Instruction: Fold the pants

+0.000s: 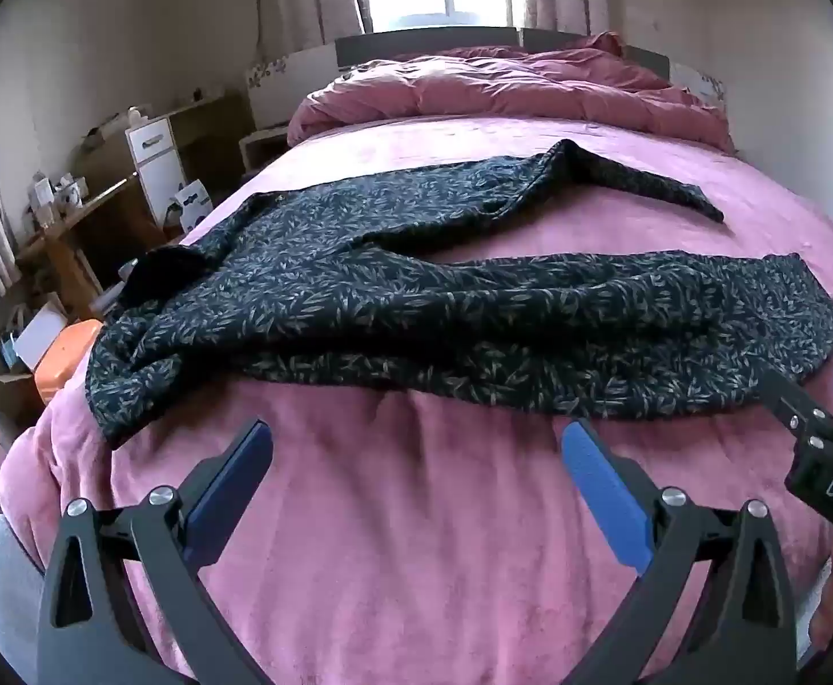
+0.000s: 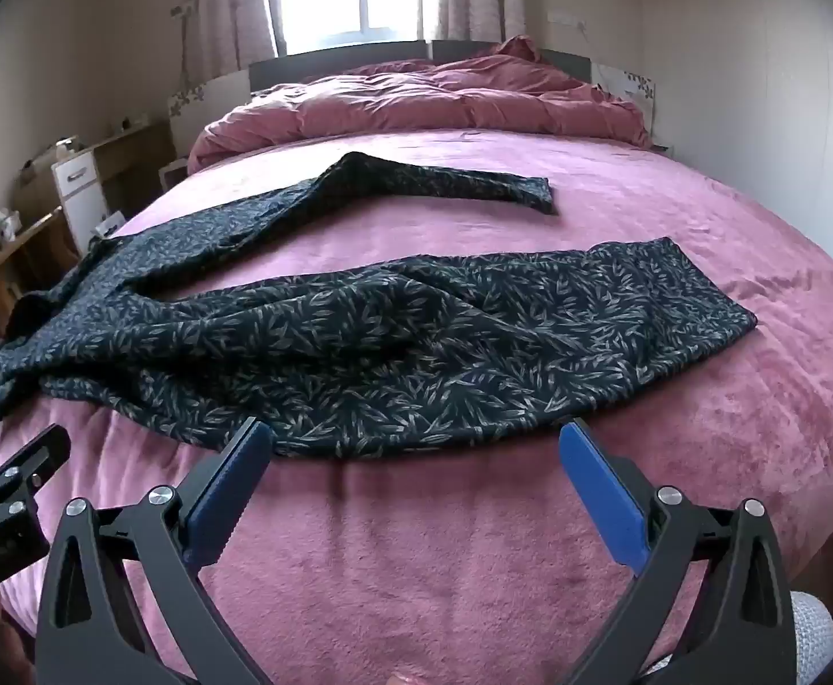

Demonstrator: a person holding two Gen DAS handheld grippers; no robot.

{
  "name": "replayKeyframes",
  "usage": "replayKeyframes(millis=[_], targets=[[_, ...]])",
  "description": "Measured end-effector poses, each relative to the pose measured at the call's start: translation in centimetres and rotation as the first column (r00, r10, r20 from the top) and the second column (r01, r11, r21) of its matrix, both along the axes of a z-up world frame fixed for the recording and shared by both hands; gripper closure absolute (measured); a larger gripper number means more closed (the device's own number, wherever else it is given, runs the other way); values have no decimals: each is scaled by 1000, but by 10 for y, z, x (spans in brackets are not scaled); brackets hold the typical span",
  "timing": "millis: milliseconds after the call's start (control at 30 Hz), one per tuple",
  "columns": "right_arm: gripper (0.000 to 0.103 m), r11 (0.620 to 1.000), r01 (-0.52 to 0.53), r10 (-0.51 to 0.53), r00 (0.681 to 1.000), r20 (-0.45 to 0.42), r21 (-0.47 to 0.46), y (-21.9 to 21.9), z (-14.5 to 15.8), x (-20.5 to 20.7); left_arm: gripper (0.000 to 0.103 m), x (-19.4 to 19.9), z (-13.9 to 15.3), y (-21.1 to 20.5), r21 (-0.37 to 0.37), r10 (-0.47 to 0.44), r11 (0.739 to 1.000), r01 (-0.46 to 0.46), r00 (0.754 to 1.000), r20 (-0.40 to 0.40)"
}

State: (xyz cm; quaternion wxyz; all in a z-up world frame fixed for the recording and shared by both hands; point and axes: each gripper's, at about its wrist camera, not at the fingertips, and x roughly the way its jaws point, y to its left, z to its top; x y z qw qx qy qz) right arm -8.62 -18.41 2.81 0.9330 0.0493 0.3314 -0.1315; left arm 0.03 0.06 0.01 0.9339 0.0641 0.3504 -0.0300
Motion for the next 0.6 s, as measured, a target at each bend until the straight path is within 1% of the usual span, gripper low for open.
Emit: replayKeyframes(millis=[233, 300, 333, 433, 600], targets=[[3, 1000, -3, 3, 1000, 4, 12, 1, 1, 0, 2, -7, -4, -8, -6, -16, 1000, 16, 1000, 6], [3, 1000, -6, 6, 1000, 6, 5, 2, 1, 1, 2, -5, -5, -2, -27, -17, 999, 17, 1000, 5], [3, 1000, -8, 8, 1000, 5, 5, 1, 3, -1, 2, 0, -2, 2, -50, -9, 999, 8, 1000, -6], [3, 1000, -8, 8, 1000, 3, 9, 2, 3, 0, 2, -1, -1, 2, -62, -2, 998, 2, 1000, 4], [3, 1000, -4, 4, 1000, 5, 7, 1, 2, 0, 2, 0, -2, 5, -73, 7, 997, -8, 1000, -5]])
